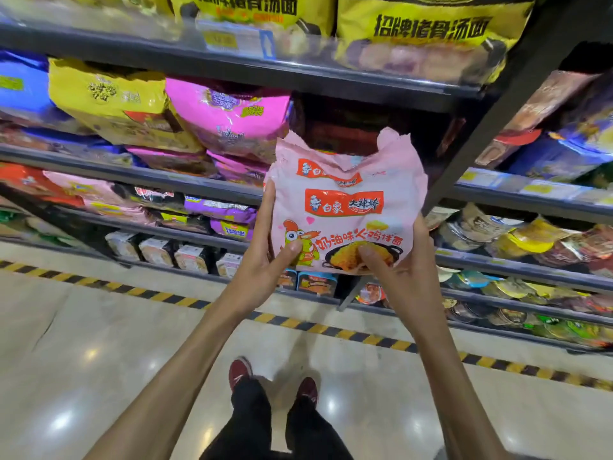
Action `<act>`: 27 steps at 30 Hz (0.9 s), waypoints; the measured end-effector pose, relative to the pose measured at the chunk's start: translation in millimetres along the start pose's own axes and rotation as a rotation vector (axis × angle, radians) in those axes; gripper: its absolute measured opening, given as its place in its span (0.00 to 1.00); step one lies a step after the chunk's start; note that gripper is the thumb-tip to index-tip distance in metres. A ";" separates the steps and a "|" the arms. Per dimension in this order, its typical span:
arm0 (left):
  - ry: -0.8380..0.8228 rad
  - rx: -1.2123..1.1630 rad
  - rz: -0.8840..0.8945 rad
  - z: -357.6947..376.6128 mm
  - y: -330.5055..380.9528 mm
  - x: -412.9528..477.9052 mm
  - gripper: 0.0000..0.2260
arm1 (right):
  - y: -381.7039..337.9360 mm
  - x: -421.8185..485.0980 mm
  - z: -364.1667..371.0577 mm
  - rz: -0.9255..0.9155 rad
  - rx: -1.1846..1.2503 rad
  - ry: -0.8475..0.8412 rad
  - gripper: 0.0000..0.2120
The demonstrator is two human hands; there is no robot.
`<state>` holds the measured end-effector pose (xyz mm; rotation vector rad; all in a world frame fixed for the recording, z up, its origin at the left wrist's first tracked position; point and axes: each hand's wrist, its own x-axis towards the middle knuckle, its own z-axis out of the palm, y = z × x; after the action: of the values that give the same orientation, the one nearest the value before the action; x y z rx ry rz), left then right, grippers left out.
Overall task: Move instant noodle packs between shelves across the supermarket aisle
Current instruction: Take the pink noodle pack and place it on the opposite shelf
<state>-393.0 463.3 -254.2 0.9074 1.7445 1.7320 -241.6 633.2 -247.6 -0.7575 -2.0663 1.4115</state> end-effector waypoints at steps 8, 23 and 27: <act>0.104 0.041 -0.021 -31.7 8.0 -99.9 0.34 | -38.9 -82.6 37.9 0.066 0.033 -0.039 0.37; 0.561 0.002 0.049 -259.8 34.8 -349.2 0.31 | -160.4 -224.9 293.9 -0.297 -0.075 -0.398 0.48; 0.704 0.067 0.031 -315.5 44.3 -400.9 0.33 | -184.5 -247.7 361.5 -0.248 0.082 -0.600 0.46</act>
<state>-369.9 -47.8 -232.4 0.3516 2.2253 2.1918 -344.1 169.9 -216.2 -0.0231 -2.4069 1.7029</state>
